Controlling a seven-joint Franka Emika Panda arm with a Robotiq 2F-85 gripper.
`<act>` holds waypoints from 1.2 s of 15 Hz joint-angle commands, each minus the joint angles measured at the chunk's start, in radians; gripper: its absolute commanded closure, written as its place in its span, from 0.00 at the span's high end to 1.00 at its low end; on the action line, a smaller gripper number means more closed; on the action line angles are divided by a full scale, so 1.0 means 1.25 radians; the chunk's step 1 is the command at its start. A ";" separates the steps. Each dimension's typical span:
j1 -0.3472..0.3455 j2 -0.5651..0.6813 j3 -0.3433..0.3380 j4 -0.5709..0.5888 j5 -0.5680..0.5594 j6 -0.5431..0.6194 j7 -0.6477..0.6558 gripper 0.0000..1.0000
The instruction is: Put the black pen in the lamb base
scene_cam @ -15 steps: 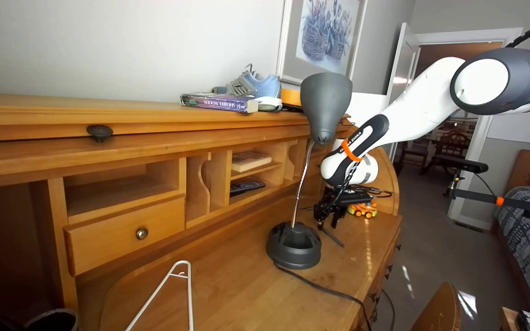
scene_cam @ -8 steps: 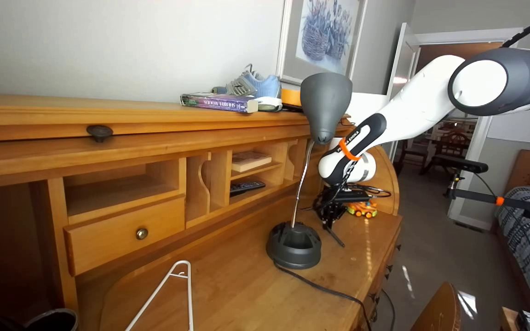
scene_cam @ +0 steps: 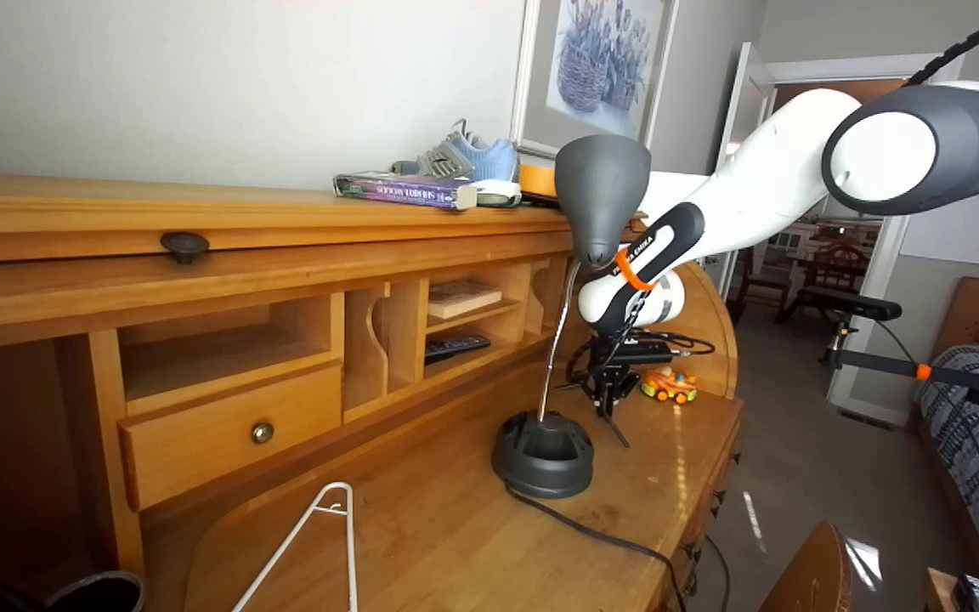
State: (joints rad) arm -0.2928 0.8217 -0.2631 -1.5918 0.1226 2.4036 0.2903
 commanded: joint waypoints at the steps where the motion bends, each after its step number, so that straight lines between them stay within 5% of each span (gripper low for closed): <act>1: 0.034 -0.037 -0.025 -0.040 -0.028 0.048 0.014 0.04; 18: 0.100 -0.268 -0.028 -0.338 -0.080 0.289 -0.014 0.04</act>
State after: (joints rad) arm -0.1879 0.5714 -0.2896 -1.8913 0.0331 2.6776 0.2665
